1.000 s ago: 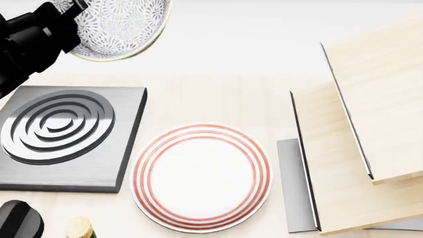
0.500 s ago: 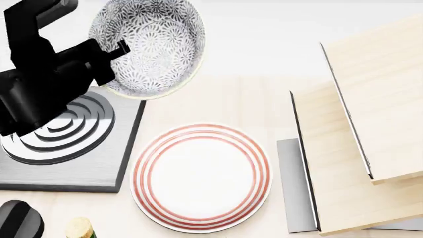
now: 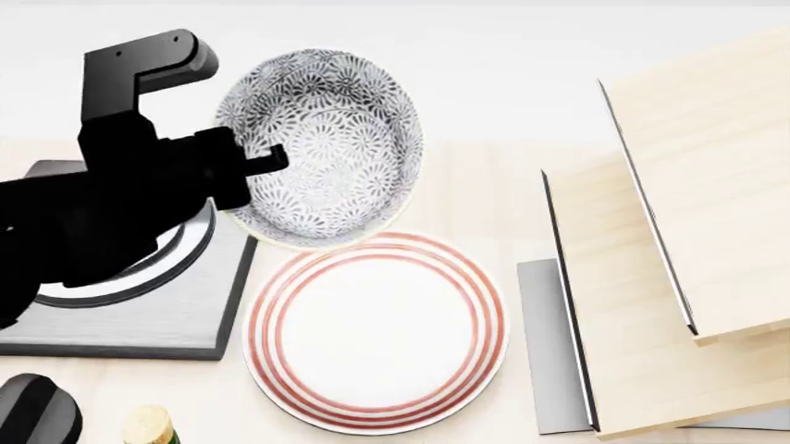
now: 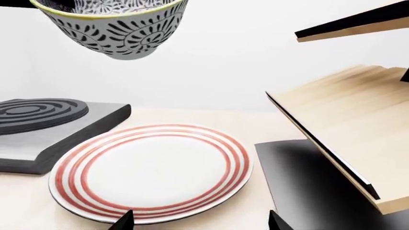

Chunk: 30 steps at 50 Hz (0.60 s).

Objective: Pick up the akita bowl and put it on the plate.

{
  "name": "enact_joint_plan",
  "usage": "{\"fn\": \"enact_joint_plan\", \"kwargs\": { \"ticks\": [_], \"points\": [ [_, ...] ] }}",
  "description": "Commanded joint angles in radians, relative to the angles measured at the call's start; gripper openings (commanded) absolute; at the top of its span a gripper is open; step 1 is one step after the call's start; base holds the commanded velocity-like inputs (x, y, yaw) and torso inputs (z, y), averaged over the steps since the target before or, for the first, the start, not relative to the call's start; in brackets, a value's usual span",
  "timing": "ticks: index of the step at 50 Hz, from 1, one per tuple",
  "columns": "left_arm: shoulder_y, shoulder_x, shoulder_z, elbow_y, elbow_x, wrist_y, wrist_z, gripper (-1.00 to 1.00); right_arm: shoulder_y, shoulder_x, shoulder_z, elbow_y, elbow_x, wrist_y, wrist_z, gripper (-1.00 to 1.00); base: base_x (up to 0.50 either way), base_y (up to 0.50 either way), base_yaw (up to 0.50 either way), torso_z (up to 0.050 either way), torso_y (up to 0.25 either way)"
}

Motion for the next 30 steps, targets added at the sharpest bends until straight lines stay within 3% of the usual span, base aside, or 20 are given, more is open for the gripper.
{"fn": "enact_joint_plan", "kwargs": {
  "ticks": [1,30],
  "points": [
    [-0.007,0.010,0.012,-0.018,0.006,0.001,0.039,-1.00,0.005,-0.003,-0.004,0.012,0.001,-0.004,-0.002,1.00,0.00,0.00,0.00,0.000,0.000],
    [0.012,0.006,0.088,0.044,-0.025,-0.125,0.110,-1.00,0.008,-0.003,-0.014,0.028,0.004,-0.014,-0.004,1.00,0.00,0.00,0.00,0.000,0.000]
  ]
}}
